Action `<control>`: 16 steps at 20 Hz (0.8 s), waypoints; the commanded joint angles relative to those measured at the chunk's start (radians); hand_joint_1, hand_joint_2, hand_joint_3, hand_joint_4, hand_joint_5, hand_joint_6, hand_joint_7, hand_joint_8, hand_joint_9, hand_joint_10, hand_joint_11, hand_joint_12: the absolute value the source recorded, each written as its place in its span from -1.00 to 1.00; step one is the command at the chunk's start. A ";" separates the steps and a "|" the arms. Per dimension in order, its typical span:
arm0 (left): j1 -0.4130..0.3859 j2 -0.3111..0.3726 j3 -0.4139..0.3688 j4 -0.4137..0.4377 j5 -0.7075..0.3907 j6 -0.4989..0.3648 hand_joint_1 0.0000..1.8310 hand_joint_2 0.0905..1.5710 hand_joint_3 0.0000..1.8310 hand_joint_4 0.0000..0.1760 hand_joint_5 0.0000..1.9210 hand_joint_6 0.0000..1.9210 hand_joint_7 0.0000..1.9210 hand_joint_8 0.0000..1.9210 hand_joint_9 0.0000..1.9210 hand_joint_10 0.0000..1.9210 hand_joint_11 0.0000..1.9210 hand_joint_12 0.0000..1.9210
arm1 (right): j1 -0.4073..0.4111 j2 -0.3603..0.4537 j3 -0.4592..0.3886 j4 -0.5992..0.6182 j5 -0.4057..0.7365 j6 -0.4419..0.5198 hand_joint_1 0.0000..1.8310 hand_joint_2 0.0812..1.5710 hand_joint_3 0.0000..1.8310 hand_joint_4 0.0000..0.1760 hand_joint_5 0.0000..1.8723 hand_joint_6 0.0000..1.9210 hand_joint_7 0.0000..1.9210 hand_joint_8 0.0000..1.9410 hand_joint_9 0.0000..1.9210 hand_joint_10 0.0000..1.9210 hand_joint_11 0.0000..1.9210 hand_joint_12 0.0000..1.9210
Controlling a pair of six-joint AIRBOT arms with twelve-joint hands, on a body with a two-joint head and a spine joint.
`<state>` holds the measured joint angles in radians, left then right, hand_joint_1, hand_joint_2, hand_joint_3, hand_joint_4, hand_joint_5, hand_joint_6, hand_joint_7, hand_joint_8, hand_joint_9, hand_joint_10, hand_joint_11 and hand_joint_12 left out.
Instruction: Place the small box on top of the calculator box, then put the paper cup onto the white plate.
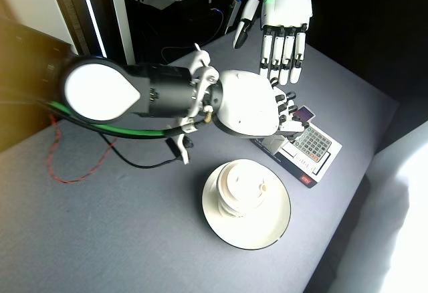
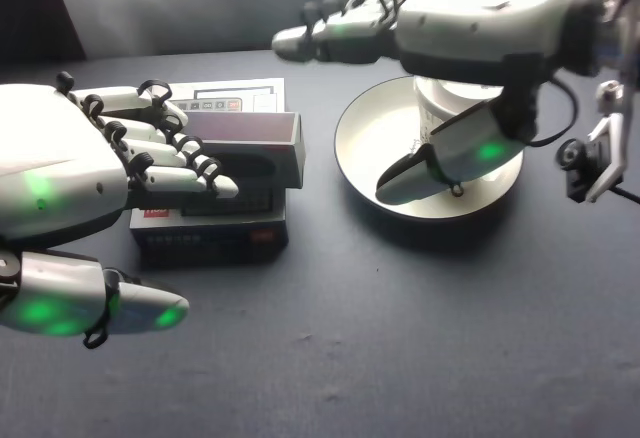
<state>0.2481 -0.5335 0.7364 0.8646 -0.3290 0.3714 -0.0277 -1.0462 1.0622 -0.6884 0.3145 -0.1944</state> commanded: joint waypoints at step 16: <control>-0.121 0.030 -0.036 0.046 -0.017 -0.042 -1.00 0.55 -1.00 -1.00 -0.73 -1.00 -0.71 -1.00 -0.72 -1.00 -1.00 -0.57 | 0.002 0.281 -0.163 -0.001 0.063 0.023 -0.44 0.00 -1.00 -1.00 -1.00 -1.00 -0.99 -1.00 -0.99 -1.00 -1.00 -0.80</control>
<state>0.1375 -0.5156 0.7017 0.9291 -0.2779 0.3283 -0.0368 -0.7792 0.8970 -0.7162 0.2878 -0.1722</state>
